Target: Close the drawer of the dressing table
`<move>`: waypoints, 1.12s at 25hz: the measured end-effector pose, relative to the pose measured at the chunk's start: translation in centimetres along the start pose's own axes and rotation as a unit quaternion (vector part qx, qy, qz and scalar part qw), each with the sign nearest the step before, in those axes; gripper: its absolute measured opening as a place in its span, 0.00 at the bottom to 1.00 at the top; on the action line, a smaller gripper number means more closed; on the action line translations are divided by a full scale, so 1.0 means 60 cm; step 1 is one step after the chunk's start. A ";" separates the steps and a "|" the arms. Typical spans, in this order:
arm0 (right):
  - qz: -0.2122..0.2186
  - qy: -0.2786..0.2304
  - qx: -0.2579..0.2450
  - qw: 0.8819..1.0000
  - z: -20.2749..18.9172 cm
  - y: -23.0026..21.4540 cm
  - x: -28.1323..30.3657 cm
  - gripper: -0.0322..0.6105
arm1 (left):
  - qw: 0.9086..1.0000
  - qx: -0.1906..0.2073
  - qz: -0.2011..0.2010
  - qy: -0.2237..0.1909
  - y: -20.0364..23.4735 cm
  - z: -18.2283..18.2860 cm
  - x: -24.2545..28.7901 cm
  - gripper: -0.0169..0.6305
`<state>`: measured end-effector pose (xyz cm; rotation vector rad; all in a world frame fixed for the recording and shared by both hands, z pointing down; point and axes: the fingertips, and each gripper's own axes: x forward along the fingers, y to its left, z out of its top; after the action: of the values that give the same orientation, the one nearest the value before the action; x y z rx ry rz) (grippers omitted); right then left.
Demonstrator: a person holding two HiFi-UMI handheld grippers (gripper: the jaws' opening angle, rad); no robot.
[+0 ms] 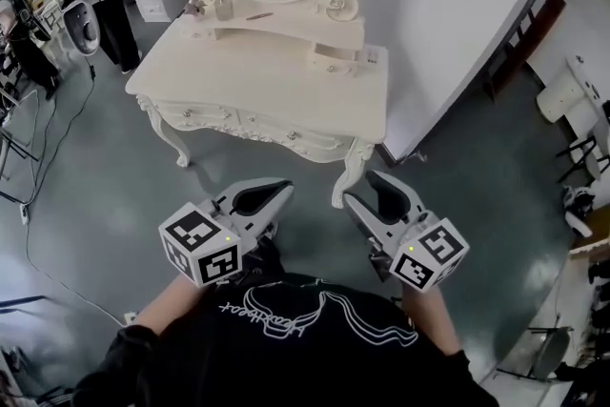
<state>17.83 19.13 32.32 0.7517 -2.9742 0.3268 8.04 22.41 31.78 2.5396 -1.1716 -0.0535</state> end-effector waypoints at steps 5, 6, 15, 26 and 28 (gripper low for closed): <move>-0.013 0.006 0.008 1.000 0.004 -0.054 0.064 0.39 | 1.000 -0.008 -0.004 0.007 0.082 0.018 0.036 0.03; -0.017 0.007 0.011 1.000 0.005 -0.067 0.079 0.39 | 1.000 -0.010 -0.005 0.009 0.101 0.023 0.045 0.03; -0.067 0.023 0.045 0.996 0.025 -0.187 0.221 0.39 | 0.999 -0.025 -0.020 0.040 0.284 0.078 0.135 0.03; -0.140 0.038 0.068 0.987 0.032 -0.303 0.373 0.38 | 0.996 -0.030 -0.047 0.073 0.485 0.118 0.218 0.03; -0.154 0.040 0.071 0.985 0.027 -0.317 0.391 0.38 | 0.995 -0.029 -0.051 0.075 0.512 0.122 0.226 0.03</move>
<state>6.22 -8.46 36.84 1.1634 -2.7244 0.5377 -6.78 -8.28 36.25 2.5025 -0.9689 0.0748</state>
